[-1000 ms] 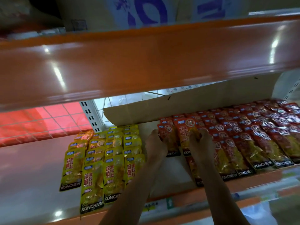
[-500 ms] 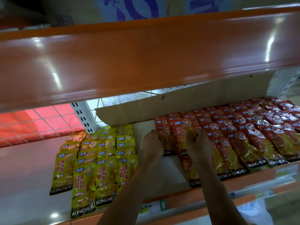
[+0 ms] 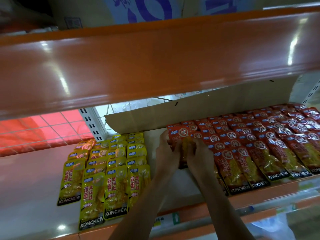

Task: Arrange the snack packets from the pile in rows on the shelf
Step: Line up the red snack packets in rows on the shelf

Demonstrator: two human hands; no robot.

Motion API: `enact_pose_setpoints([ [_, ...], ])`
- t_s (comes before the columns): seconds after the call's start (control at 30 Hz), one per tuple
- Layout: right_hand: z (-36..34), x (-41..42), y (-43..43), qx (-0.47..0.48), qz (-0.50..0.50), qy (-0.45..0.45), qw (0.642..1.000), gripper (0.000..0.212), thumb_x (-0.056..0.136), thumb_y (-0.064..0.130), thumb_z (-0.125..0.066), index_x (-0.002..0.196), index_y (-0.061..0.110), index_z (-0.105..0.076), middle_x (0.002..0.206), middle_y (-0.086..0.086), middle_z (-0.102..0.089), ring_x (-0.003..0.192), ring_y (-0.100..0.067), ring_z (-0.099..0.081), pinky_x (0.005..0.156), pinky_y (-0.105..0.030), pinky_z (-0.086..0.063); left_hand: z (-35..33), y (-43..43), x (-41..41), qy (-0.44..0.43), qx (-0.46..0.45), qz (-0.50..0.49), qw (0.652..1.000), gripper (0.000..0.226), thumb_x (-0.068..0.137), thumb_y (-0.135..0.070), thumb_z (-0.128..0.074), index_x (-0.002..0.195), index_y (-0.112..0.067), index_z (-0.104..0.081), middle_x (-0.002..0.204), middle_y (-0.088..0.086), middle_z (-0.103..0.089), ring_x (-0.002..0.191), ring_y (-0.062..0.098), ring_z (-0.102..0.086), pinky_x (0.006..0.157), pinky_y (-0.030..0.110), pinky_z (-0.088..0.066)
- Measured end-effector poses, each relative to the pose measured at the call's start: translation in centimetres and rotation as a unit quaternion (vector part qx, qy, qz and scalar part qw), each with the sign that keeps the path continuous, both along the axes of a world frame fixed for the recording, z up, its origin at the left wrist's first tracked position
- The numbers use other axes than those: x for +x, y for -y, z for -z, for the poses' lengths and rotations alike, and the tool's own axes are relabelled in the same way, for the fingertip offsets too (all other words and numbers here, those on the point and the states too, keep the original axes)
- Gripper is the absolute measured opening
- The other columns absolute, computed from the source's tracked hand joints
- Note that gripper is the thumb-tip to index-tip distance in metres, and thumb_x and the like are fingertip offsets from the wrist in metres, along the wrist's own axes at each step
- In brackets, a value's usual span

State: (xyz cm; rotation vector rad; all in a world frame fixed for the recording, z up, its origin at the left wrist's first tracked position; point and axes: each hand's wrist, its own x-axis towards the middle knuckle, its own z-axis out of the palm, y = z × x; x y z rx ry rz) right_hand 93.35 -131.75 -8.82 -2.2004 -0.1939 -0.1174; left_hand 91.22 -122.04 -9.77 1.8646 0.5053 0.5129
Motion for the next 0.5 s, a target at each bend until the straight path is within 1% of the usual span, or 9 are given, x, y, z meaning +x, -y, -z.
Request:
enact_pose_setpoints([
  [0.03,0.1,0.0,0.0,-0.012,0.004,0.021,1.000,0.031,0.099,0.021,-0.044,0.123,0.008,-0.058,0.106,-0.009,-0.063,0.095,-0.022,-0.059,0.077,-0.029,-0.045,0.1,-0.2,-0.2,0.005,0.002,-0.013,1.000,0.047,0.091,-0.025,-0.063,0.134,-0.026,-0.044,0.103,-0.004,-0.067,0.083,0.000,-0.063,0.076,0.021,-0.054],
  [0.07,0.2,0.0,0.2,-0.023,0.010,0.040,0.999,0.030,0.098,0.017,-0.045,0.123,0.008,-0.059,0.110,-0.008,-0.062,0.100,-0.021,-0.057,0.080,-0.026,-0.042,0.2,-0.3,-0.4,0.005,0.016,-0.027,1.000,0.044,0.092,-0.022,-0.062,0.133,-0.024,-0.045,0.105,-0.003,-0.067,0.088,0.007,-0.065,0.080,0.029,-0.055],
  [0.13,0.6,-0.1,0.4,-0.048,0.017,0.065,0.997,0.030,0.097,0.010,-0.046,0.124,0.009,-0.060,0.116,-0.008,-0.062,0.108,-0.022,-0.053,0.086,-0.025,-0.038,0.3,-0.4,-0.9,-0.007,0.051,-0.045,0.998,0.040,0.093,-0.021,-0.059,0.131,-0.022,-0.047,0.109,-0.002,-0.066,0.096,0.015,-0.065,0.085,0.034,-0.054],
  [0.17,0.7,-0.1,0.6,-0.058,0.019,0.071,0.996,0.032,0.095,0.008,-0.047,0.124,0.010,-0.060,0.119,-0.008,-0.061,0.112,-0.022,-0.052,0.090,-0.027,-0.037,0.4,-0.4,-1.1,-0.016,0.065,-0.049,0.997,0.039,0.094,-0.022,-0.057,0.131,-0.021,-0.047,0.111,0.000,-0.066,0.099,0.017,-0.065,0.086,0.034,-0.052],
  [0.23,1.0,-0.2,0.7,-0.077,0.021,0.074,0.994,0.033,0.094,0.007,-0.049,0.125,0.009,-0.059,0.124,-0.008,-0.060,0.119,-0.022,-0.049,0.099,-0.030,-0.036,0.8,-0.2,-1.3,-0.026,0.091,-0.050,0.994,0.037,0.094,-0.023,-0.056,0.130,-0.021,-0.049,0.109,0.000,-0.067,0.098,0.019,-0.064,0.082,0.026,-0.048],
  [0.3,1.4,-0.1,0.9,-0.091,0.020,0.073,0.993,0.034,0.093,0.007,-0.051,0.126,0.009,-0.059,0.129,-0.007,-0.058,0.124,-0.021,-0.047,0.105,-0.032,-0.034,1.0,0.0,-1.4,-0.029,0.108,-0.041,0.993,0.037,0.094,-0.023,-0.058,0.129,-0.021,-0.050,0.107,0.000,-0.068,0.096,0.019,-0.064,0.079,0.025,-0.046],
  [0.4,1.7,-0.1,1.0,-0.099,0.013,0.059,0.993,0.036,0.092,0.009,-0.053,0.127,0.009,-0.057,0.132,-0.007,-0.056,0.127,-0.022,-0.045,0.108,-0.036,-0.035,1.3,0.2,-1.4,-0.035,0.117,-0.026,0.992,0.041,0.091,-0.025,-0.062,0.130,-0.019,-0.051,0.110,0.001,-0.065,0.098,0.019,-0.063,0.082,0.030,-0.049],
  [0.5,2.0,-0.1,1.1,-0.097,0.007,0.045,0.994,0.037,0.092,0.011,-0.054,0.128,0.010,-0.056,0.131,-0.007,-0.056,0.126,-0.023,-0.045,0.108,-0.038,-0.036,1.7,0.1,-1.2,-0.054,0.142,-0.027,0.988,0.047,0.088,-0.032,-0.066,0.130,-0.018,-0.051,0.113,0.002,-0.060,0.098,0.017,-0.061,0.080,0.025,-0.046],
])
